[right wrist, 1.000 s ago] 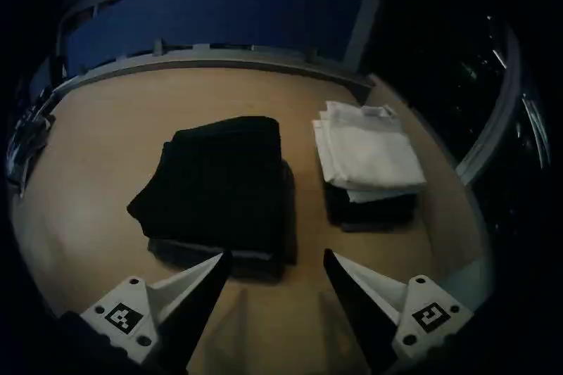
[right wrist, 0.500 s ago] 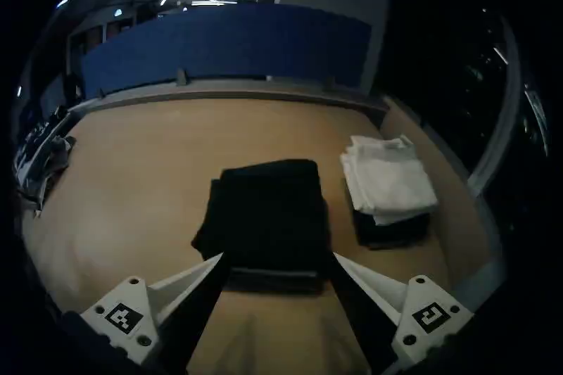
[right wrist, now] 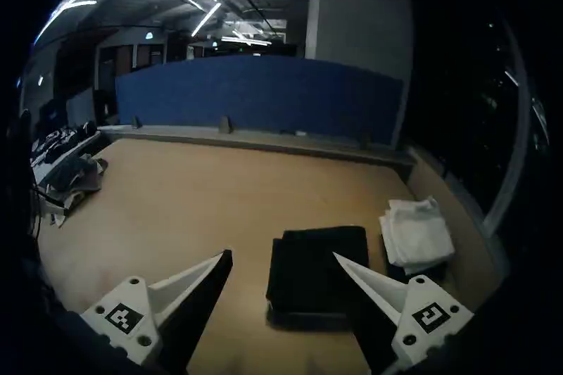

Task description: Fold towel

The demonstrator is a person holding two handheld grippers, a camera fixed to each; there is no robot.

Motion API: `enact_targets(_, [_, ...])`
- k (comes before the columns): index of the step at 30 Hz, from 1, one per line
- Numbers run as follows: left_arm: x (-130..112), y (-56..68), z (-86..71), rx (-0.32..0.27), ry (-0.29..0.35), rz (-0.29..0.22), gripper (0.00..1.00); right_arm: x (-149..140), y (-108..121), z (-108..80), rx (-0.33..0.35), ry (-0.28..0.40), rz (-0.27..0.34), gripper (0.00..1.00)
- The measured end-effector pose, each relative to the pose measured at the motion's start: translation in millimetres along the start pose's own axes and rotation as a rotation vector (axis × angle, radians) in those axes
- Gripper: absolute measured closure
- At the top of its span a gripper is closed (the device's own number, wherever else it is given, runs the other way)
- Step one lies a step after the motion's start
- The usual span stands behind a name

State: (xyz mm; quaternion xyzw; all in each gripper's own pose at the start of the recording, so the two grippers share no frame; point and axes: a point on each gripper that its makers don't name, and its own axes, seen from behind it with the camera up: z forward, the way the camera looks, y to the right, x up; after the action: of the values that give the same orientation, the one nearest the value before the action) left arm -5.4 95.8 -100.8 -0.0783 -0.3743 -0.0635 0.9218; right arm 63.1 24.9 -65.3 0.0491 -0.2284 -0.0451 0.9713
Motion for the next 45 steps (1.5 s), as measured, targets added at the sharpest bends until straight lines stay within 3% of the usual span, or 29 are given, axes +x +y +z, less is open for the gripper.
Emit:
enact_targets(9, [40,-5.5,-10.1,0.007,0.152,-0.02,0.03,65,-10,-20.1,-0.013,0.279,0.077,0.0])
enact_targets(17, [98,-11.8,-27.2,0.02,0.372,-0.003,0.03,83,-9,-22.4,-0.043,0.339,0.154,0.0])
enact_targets(20, [126,-16.5,-42.3,0.05,0.489,0.014,0.03,93,-8,-25.1,-0.057,0.378,0.177,0.0])
enact_targets(23, [142,-13.1,-53.6,0.06,0.567,0.032,0.03,97,-13,-25.1,-0.064,0.391,0.182,0.0])
enact_targets(29, [152,-8.9,-57.4,0.055,0.614,0.038,0.03,105,-24,-23.0,-0.062,0.399,0.181,0.0])
enact_targets(35, [156,-17.6,-54.4,0.082,0.636,0.028,0.03,110,-32,-19.4,-0.063,0.401,0.167,0.0])
enact_targets(45, [144,-31.3,-37.8,0.141,0.662,0.065,0.03,108,-43,-10.3,-0.06,0.387,0.143,0.0])
